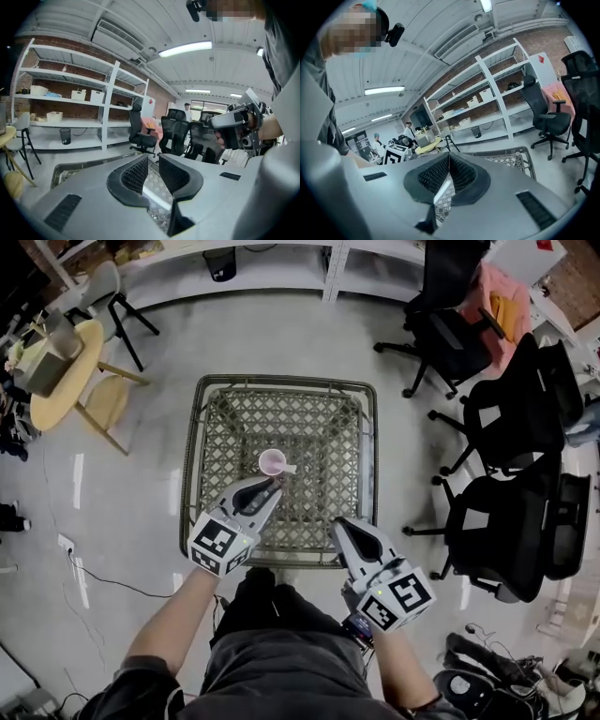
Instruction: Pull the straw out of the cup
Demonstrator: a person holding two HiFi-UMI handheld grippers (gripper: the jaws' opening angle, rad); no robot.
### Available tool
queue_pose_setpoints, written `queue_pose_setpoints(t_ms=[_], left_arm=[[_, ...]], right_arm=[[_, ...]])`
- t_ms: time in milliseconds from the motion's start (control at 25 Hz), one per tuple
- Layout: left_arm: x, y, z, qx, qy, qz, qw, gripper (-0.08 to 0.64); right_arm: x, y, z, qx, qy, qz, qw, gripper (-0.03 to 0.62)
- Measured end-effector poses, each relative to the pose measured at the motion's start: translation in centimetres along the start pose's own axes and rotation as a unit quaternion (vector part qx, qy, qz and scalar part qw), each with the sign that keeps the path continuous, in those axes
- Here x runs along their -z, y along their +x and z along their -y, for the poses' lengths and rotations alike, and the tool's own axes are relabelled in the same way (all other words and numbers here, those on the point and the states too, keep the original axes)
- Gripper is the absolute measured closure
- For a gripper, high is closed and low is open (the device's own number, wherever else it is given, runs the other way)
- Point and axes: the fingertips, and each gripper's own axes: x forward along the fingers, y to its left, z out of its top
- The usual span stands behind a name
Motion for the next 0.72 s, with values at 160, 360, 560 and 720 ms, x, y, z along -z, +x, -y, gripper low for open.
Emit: queue_pose_setpoints(t_ms=[160, 360, 560, 720], left_arm=[[2.0, 1.8, -0.9, 0.005, 0.01, -0.02, 0.9997, 0.447], [4.4, 3.6, -2.1, 0.005, 0.025, -0.042, 0.9988, 0.403], [6.5, 5.2, -2.9, 0.009, 0.029, -0.06, 0.9977, 0.38], [8.1, 5.9, -3.2, 0.01, 0.034, -0.071, 0.9969, 0.371]], right_arm=[[1.1, 0.2, 1.0, 0.01, 0.01, -0.014, 1.0, 0.58], [2.8, 0.5, 1.6, 0.02, 0.021, -0.031, 0.999, 0.58], [4.2, 0.3, 2.9, 0.033, 0.033, -0.041, 0.998, 0.58], [5.6, 0.1, 3.2, 0.039, 0.042, -0.048, 0.997, 0.58]])
